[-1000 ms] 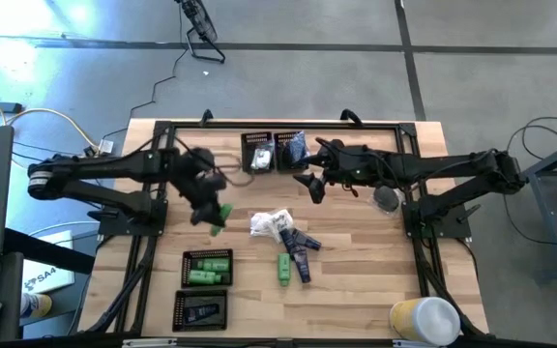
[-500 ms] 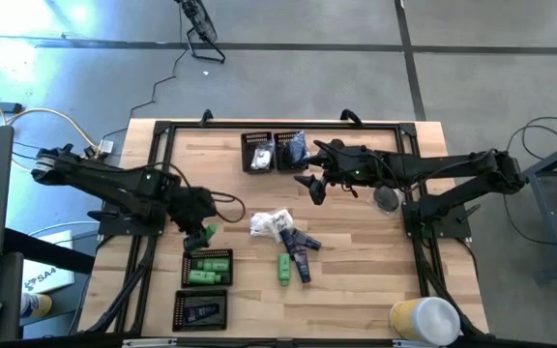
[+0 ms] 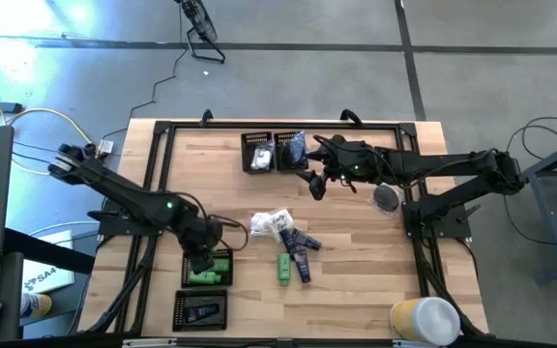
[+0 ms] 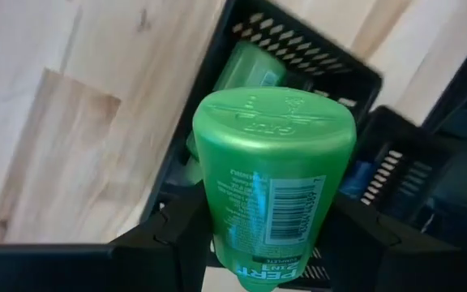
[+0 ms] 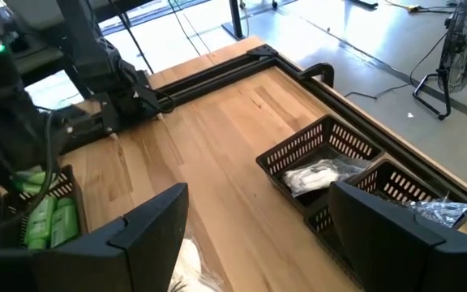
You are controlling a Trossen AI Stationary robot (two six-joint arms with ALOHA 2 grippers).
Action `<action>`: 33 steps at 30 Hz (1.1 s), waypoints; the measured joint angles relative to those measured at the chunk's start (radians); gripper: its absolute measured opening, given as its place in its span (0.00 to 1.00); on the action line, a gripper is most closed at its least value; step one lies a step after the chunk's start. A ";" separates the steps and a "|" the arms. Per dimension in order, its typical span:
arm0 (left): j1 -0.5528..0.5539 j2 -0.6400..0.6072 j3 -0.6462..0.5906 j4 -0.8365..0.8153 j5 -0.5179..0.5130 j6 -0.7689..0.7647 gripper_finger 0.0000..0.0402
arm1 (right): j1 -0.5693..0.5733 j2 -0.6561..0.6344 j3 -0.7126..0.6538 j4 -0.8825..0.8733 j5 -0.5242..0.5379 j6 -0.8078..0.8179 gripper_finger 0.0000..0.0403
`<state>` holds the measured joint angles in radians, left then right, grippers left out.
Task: Pick & Place Travel size toiletries
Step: Put the green shampoo into the middle left basket
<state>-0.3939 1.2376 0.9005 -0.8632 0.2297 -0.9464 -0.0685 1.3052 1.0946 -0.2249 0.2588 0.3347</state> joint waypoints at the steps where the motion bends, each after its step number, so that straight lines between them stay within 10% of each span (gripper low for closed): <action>1: -0.011 0.017 0.000 0.013 0.002 -0.003 0.45 | 0.000 0.000 0.000 -0.001 0.000 -0.001 0.72; 33: -0.058 0.145 0.000 0.156 -0.032 0.029 0.46 | 0.001 0.000 0.000 -0.005 -0.008 -0.002 0.72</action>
<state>-0.4522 1.3830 0.9009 -0.7071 0.1980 -0.9179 -0.0673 1.3052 1.0946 -0.2298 0.2512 0.3327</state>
